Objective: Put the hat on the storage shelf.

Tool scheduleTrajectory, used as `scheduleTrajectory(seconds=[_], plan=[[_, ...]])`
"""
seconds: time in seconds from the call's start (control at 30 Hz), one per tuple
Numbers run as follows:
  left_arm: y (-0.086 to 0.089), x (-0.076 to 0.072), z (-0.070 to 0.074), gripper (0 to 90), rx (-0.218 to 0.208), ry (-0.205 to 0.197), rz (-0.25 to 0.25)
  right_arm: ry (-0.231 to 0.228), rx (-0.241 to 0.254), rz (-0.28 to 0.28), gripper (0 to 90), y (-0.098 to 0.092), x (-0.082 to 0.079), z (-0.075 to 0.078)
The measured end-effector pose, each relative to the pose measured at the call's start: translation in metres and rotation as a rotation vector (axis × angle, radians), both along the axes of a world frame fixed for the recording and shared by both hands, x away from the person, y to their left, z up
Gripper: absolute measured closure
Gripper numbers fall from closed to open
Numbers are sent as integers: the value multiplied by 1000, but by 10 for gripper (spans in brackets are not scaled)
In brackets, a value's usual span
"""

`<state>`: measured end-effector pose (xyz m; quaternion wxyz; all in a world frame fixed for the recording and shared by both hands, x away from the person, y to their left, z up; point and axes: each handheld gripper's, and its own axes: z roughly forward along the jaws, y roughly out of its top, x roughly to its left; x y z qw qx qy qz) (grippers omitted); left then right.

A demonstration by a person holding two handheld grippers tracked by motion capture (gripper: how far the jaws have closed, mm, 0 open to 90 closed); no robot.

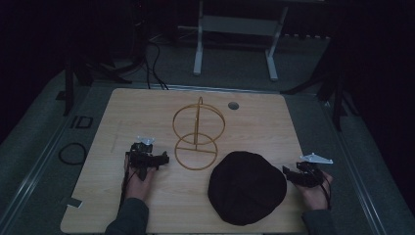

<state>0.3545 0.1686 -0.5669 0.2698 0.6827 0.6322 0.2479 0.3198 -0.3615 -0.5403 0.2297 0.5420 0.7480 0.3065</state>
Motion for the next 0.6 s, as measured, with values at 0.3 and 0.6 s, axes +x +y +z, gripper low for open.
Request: scheduleTrajectory(seconds=[0.3,0.6], plan=[[0,0,0,7,1,1,-1,6,-56,92,361,2,2,16],[-1,0,0,7,-3,-2,-1,27,-105,181,361,5,3,30]])
